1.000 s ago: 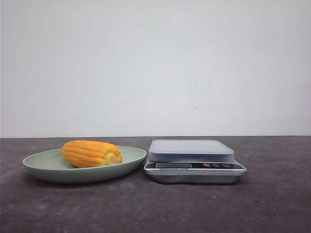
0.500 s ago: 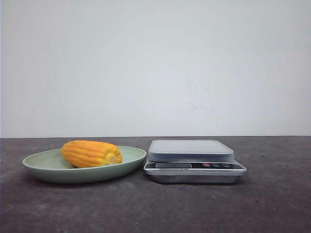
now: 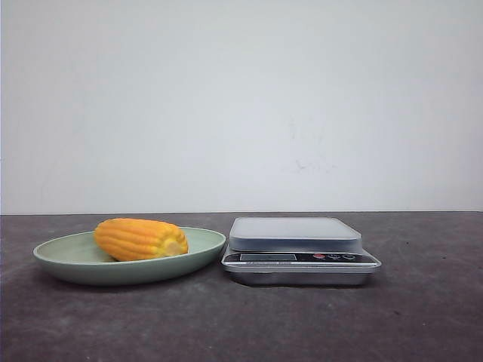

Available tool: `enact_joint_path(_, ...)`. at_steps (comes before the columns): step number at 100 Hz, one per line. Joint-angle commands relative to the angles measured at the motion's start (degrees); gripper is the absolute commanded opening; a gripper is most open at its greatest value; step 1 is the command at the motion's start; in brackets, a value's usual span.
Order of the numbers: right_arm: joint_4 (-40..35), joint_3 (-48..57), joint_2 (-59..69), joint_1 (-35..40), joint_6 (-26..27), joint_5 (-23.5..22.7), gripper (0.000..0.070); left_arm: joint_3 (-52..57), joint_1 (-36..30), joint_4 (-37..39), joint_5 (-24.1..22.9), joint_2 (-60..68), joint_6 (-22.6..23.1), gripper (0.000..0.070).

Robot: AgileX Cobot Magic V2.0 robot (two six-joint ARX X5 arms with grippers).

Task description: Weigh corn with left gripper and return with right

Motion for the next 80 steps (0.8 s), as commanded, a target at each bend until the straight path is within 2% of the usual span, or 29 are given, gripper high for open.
enact_joint_path(1, 0.63, -0.15, -0.02, 0.04, -0.39, 0.13, 0.0, -1.03, 0.07, -0.42, -0.28, -0.13, 0.98, 0.0)
enact_joint_path(8, 0.63, -0.15, -0.02, 0.04, -0.39, 0.13, 0.0, -1.01, 0.09, -0.28, -0.2, -0.11, -0.28, 0.0)
enact_joint_path(80, 0.61, -0.15, -0.02, 0.04, -0.39, 0.13, 0.0, -1.01, 0.07, -0.31, -0.28, -0.09, -0.28, 0.0)
